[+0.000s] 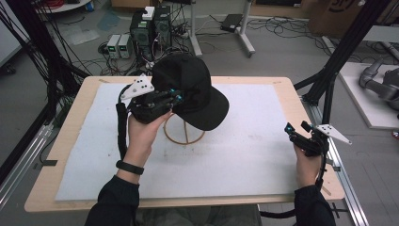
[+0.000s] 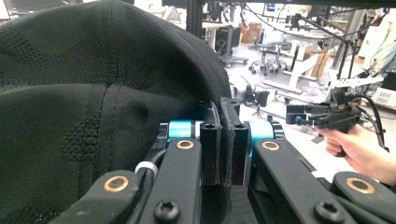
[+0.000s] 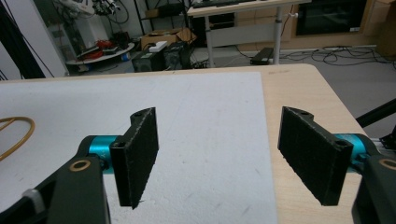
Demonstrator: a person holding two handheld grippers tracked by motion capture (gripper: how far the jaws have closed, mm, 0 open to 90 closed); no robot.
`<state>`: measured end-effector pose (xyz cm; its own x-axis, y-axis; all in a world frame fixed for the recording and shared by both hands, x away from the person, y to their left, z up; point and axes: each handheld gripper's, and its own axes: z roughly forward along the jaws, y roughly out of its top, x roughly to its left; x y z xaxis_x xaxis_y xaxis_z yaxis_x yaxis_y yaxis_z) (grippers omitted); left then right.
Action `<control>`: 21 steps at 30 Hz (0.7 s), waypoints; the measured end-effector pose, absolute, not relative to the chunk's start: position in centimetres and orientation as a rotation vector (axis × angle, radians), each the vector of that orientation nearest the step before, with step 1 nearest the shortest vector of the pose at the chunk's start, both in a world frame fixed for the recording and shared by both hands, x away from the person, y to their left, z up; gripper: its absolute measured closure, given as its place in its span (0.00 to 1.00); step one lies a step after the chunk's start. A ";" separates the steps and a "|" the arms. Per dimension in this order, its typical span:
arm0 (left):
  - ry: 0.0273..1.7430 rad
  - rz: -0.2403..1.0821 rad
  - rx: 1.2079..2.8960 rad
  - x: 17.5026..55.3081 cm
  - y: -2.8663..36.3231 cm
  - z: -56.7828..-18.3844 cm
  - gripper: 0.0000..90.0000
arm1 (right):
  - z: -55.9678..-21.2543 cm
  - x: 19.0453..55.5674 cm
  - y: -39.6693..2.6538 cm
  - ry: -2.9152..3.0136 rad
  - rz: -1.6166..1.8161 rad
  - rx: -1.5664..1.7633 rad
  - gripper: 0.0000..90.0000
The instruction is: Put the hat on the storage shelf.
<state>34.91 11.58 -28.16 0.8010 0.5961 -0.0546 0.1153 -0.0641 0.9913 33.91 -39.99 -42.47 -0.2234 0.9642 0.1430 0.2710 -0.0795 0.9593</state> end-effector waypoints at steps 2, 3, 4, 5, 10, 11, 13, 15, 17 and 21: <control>0.579 0.430 1.608 34.8 11.6 -28.5 0.95 | -42.5 33.9 -39.9 1.543 1.336 1.367 0.32; 0.579 0.436 1.610 34.7 11.6 -28.6 0.93 | -42.5 33.9 -39.8 1.547 1.338 1.365 0.32; 0.584 0.447 1.608 34.6 11.6 -28.7 0.91 | -42.5 33.9 -39.8 1.549 1.338 1.366 0.32; 0.589 0.461 1.610 34.5 11.7 -28.8 0.87 | -42.5 33.9 -39.8 1.553 1.336 1.362 0.32; 0.621 0.486 1.578 33.9 12.6 -29.4 0.70 | -42.6 34.0 -39.3 1.578 1.326 1.355 0.32; 0.629 0.499 1.574 33.7 12.9 -29.6 0.70 | -42.6 34.0 -39.3 1.578 1.326 1.355 0.32; 0.648 0.519 1.556 33.4 13.5 -30.0 0.64 | -42.7 34.1 -39.2 1.587 1.323 1.347 0.32; 0.668 0.533 1.537 33.1 14.3 -30.5 0.56 | -42.8 34.2 -39.0 1.608 1.312 1.336 0.32; 0.692 0.548 1.519 32.9 15.3 -31.0 0.51 | -42.8 34.2 -38.7 1.620 1.312 1.333 0.32; 0.738 0.554 1.495 32.5 17.4 -32.3 0.43 | -42.9 34.3 -38.3 1.639 1.306 1.322 0.32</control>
